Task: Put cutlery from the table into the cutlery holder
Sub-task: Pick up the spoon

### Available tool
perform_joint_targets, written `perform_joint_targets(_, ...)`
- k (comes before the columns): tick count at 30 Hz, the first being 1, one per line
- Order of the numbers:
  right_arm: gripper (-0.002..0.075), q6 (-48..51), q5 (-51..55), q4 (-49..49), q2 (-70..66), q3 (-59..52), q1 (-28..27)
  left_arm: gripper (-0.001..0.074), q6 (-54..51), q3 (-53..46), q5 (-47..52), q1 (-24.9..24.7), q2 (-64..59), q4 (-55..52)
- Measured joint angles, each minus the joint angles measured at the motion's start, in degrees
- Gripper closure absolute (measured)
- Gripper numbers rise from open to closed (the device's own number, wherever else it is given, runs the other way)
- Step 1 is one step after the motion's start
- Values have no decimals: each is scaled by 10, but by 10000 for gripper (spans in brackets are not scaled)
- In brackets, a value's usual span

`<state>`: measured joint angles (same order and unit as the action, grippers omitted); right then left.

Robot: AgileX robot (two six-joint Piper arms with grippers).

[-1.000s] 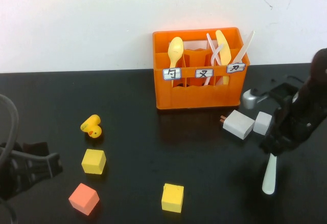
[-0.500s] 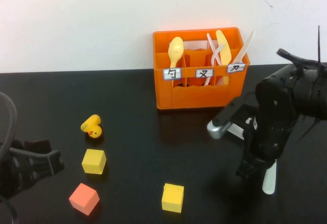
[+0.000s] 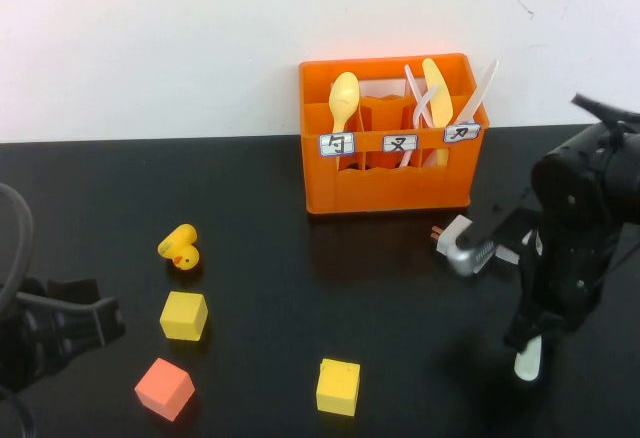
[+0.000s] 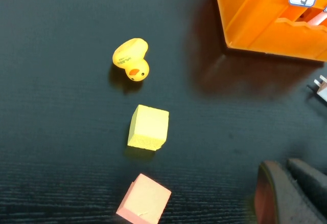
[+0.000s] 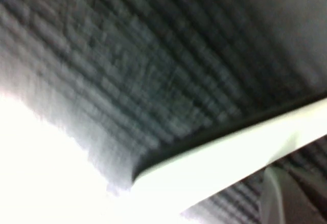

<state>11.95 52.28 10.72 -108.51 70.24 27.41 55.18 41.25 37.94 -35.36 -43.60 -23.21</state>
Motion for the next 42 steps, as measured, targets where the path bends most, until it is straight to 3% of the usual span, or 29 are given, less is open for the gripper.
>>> perform_joint_targets(7, 701, -193, -40, 11, 32, 0, 0, 736, 0, 0, 0, 0, 0, 0)
perform_joint_targets(13, 451, -337, -62, 26, 31, -3, 0, 736, 0, 0, 0, 0, 0, 7)
perform_joint_targets(17, 396, -391, -63, 56, 31, -3, 0, 736, -9, 0, 0, 0, 0, 10)
perform_joint_targets(32, 392, -419, -52, 49, -15, -3, 0, 736, -24, 0, 0, 0, 0, 55)
perform_joint_targets(42, 391, -256, 51, 40, -18, -2, -3, 736, -30, 0, 0, 0, 0, 67)
